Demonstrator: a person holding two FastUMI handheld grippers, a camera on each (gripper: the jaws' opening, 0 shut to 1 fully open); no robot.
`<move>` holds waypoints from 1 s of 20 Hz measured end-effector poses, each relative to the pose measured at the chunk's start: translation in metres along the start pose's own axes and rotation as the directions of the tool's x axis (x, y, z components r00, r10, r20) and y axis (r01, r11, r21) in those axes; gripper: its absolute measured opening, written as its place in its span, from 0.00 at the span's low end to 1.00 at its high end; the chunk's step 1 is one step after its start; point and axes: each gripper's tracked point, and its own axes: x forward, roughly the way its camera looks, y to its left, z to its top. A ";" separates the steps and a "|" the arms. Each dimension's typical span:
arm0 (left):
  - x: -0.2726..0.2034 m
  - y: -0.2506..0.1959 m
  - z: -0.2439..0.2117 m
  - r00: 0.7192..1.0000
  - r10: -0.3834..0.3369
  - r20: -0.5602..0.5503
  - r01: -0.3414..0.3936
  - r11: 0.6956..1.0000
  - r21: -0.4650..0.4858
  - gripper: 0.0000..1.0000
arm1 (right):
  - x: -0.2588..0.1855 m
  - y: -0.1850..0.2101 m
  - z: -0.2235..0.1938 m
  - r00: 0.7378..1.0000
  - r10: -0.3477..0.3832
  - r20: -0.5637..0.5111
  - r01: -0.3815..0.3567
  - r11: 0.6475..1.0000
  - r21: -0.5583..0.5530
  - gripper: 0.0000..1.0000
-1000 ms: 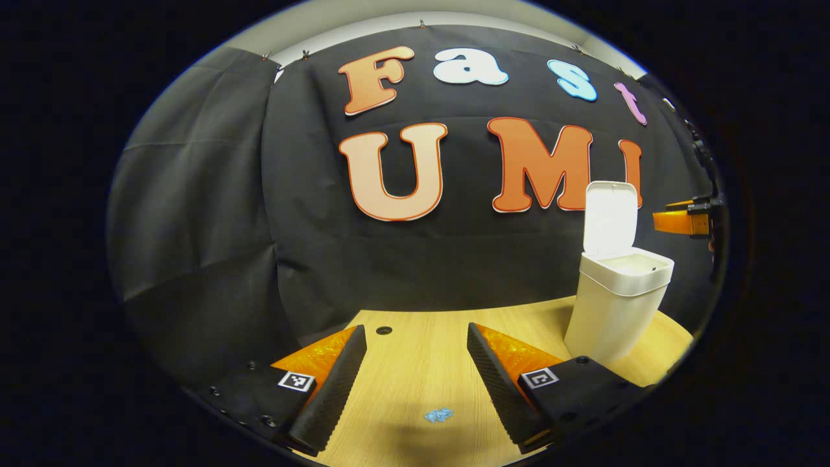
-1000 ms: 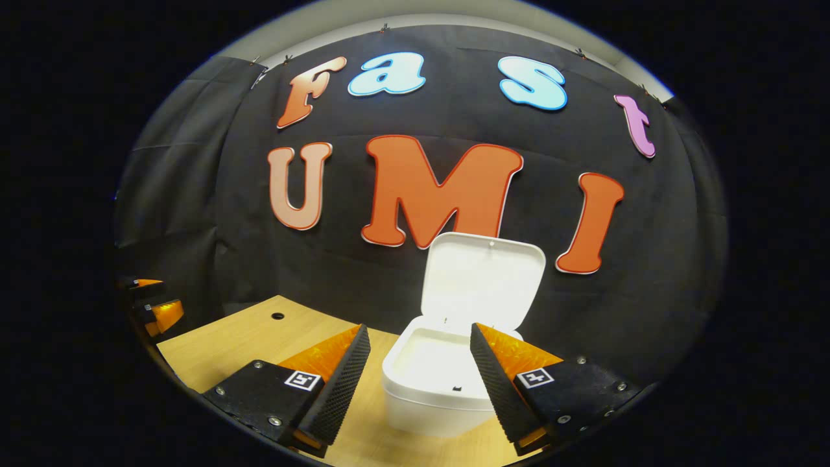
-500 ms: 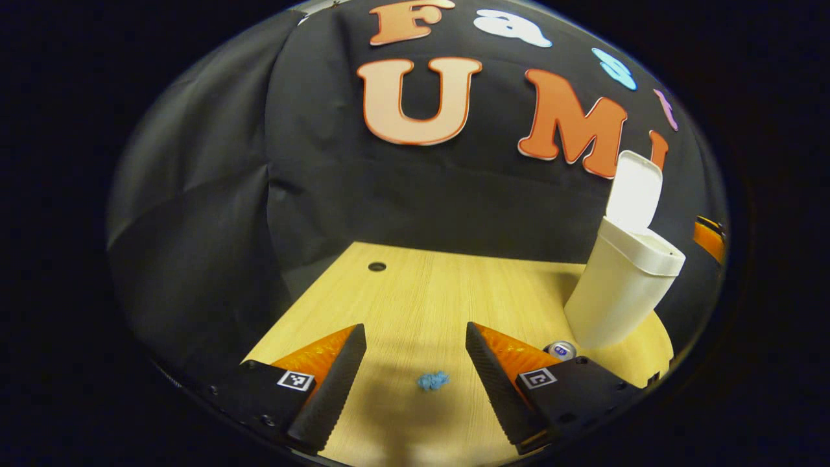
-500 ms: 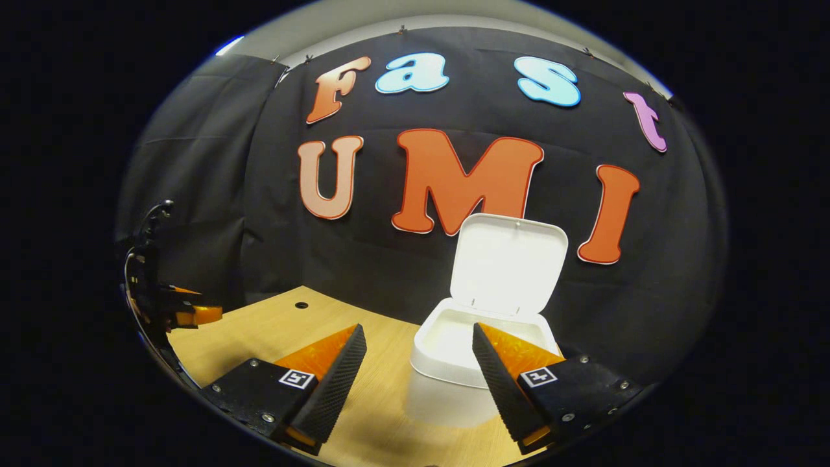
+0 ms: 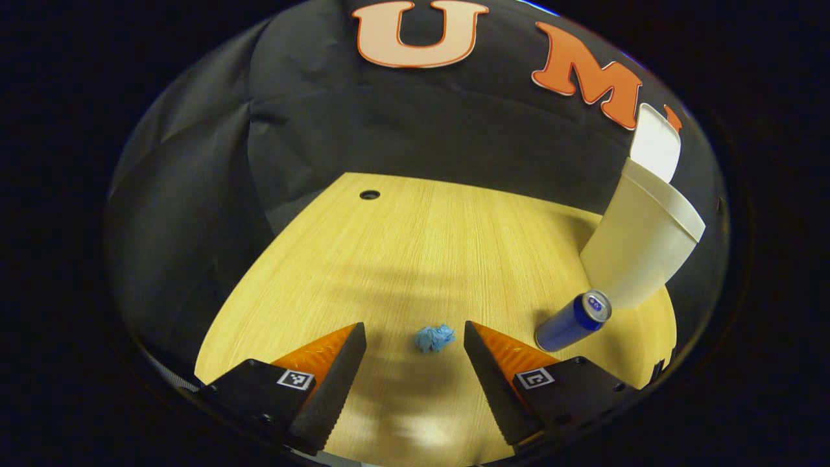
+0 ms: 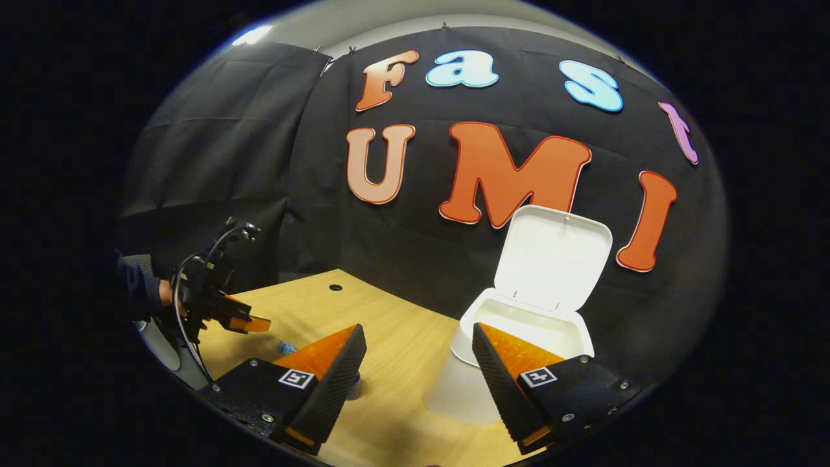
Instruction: Press the lid of the desktop garbage bin to open it, pick up the crumpled paper on the desktop and throw it into the bin, then pick up the pop can on the desktop and drop it into the bin, and finally close the garbage bin lid.
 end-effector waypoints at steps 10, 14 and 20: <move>0.075 -0.023 -0.051 0.981 -0.047 -0.191 0.071 0.990 0.122 0.98 | 0.010 0.024 -0.028 0.992 -0.072 -0.105 0.075 0.997 0.020 0.99; 0.093 -0.016 -0.056 0.971 -0.044 -0.233 0.086 0.982 0.170 0.98 | 0.013 0.039 -0.043 0.983 -0.093 -0.161 0.098 0.995 0.028 0.99; 0.118 -0.015 -0.042 0.972 -0.071 -0.226 0.126 0.963 0.240 0.56 | 0.020 0.056 -0.069 0.967 -0.107 -0.232 0.125 0.990 0.065 0.99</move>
